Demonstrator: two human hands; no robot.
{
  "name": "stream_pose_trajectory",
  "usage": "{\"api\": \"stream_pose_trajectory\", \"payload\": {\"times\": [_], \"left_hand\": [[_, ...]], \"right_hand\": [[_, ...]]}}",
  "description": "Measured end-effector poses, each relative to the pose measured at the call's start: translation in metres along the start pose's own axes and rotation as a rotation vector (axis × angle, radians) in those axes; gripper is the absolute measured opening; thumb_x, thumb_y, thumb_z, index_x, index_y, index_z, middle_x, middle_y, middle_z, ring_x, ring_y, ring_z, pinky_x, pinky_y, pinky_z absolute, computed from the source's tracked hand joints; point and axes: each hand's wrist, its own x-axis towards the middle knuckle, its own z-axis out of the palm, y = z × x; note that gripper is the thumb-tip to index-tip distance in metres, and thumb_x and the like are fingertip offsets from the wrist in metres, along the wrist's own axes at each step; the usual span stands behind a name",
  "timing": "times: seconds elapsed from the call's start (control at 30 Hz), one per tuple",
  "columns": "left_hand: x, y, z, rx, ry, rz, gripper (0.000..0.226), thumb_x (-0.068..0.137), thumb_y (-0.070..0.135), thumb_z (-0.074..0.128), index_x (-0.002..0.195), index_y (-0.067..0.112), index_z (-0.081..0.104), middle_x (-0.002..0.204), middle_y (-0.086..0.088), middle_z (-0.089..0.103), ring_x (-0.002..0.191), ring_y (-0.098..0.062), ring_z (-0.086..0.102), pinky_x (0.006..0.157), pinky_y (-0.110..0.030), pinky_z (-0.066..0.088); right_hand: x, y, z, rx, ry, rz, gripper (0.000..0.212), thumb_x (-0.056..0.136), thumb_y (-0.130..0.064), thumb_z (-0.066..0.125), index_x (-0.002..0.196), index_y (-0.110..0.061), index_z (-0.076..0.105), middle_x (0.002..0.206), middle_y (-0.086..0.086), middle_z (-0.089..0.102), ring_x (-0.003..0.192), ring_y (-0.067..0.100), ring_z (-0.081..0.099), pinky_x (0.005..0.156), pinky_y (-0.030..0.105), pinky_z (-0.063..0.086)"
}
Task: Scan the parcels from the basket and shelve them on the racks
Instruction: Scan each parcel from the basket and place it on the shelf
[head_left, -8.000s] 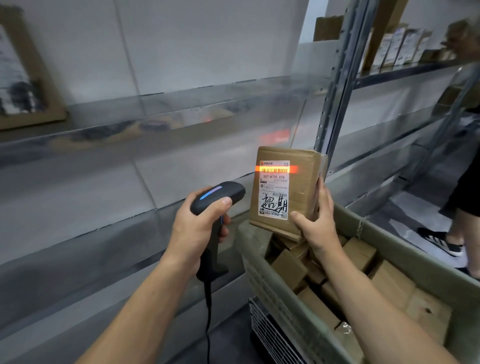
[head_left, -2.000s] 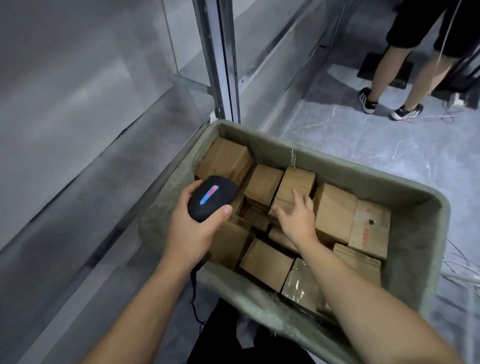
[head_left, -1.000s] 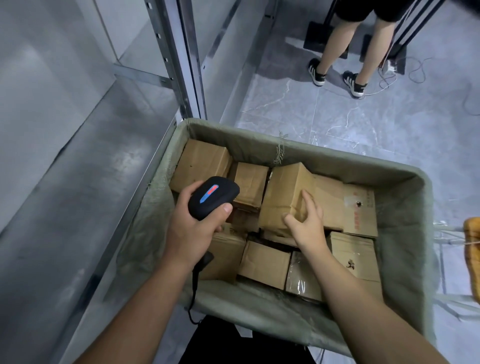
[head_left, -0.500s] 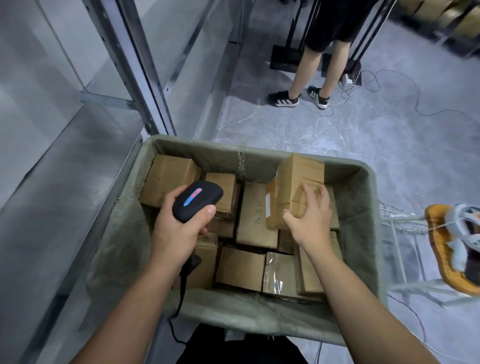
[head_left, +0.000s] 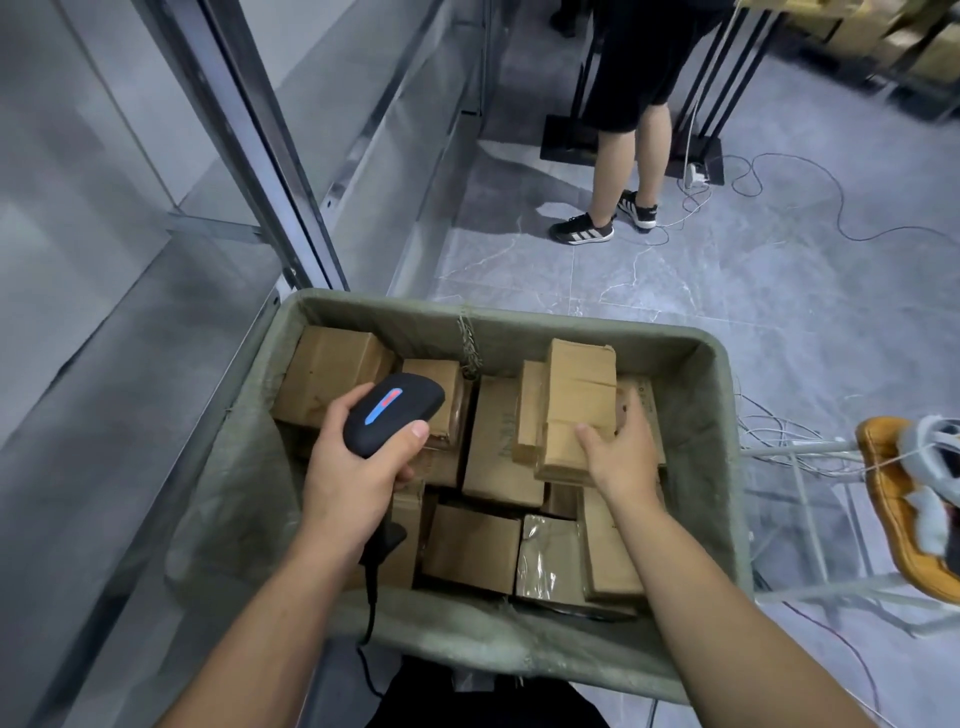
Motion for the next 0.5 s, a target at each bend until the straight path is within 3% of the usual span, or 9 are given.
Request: {"api": "stream_pose_trajectory", "payload": {"times": [0.1, 0.23, 0.37, 0.43, 0.5], "left_hand": [[-0.001, 0.002, 0.003, -0.018, 0.007, 0.006, 0.058, 0.063, 0.038, 0.083, 0.116, 0.04, 0.06, 0.096, -0.01, 0.071, 0.056, -0.018, 0.061, 0.059, -0.031, 0.05], [-0.004, 0.005, 0.006, -0.037, 0.013, 0.012, 0.064, 0.054, 0.049, 0.081, 0.115, 0.04, 0.061, 0.095, -0.01, 0.072, 0.056, -0.021, 0.062, 0.059, -0.034, 0.051], [-0.007, 0.004, 0.007, -0.026, 0.024, 0.009, 0.065, 0.053, 0.05, 0.081, 0.115, 0.039, 0.061, 0.091, -0.008, 0.072, 0.058, -0.023, 0.062, 0.064, -0.037, 0.052], [-0.01, 0.003, 0.006, -0.016, 0.03, 0.006, 0.07, 0.053, 0.049, 0.081, 0.118, 0.035, 0.061, 0.09, -0.008, 0.072, 0.057, -0.023, 0.062, 0.065, -0.038, 0.053], [-0.013, 0.003, 0.004, 0.004, 0.037, 0.001, 0.074, 0.053, 0.05, 0.08, 0.122, 0.032, 0.06, 0.093, -0.008, 0.073, 0.057, -0.021, 0.063, 0.064, -0.036, 0.054]], "right_hand": [[0.003, 0.007, -0.006, 0.094, -0.081, 0.154, 0.093, 0.085, -0.041, 0.078, 0.158, -0.017, 0.028, 0.157, 0.009, 0.041, 0.144, 0.028, 0.039, 0.118, 0.048, 0.034], [0.002, 0.009, -0.006, 0.265, -0.237, 0.212, 0.066, 0.091, -0.042, 0.071, 0.149, -0.024, 0.046, 0.144, 0.0, 0.056, 0.127, 0.021, 0.054, 0.108, 0.04, 0.043], [0.002, 0.002, 0.0, 0.385, -0.333, 0.25, 0.068, 0.098, -0.037, 0.063, 0.157, -0.036, 0.029, 0.147, -0.018, 0.037, 0.123, 0.008, 0.039, 0.114, 0.041, 0.03], [0.003, 0.002, 0.004, 0.411, -0.38, 0.268, 0.07, 0.098, -0.032, 0.06, 0.158, -0.04, 0.025, 0.151, -0.011, 0.045, 0.122, 0.012, 0.042, 0.11, 0.04, 0.029], [0.001, 0.001, 0.006, 0.429, -0.426, 0.298, 0.071, 0.097, -0.031, 0.06, 0.156, -0.047, 0.025, 0.149, -0.009, 0.048, 0.128, 0.018, 0.044, 0.113, 0.049, 0.027]]}}
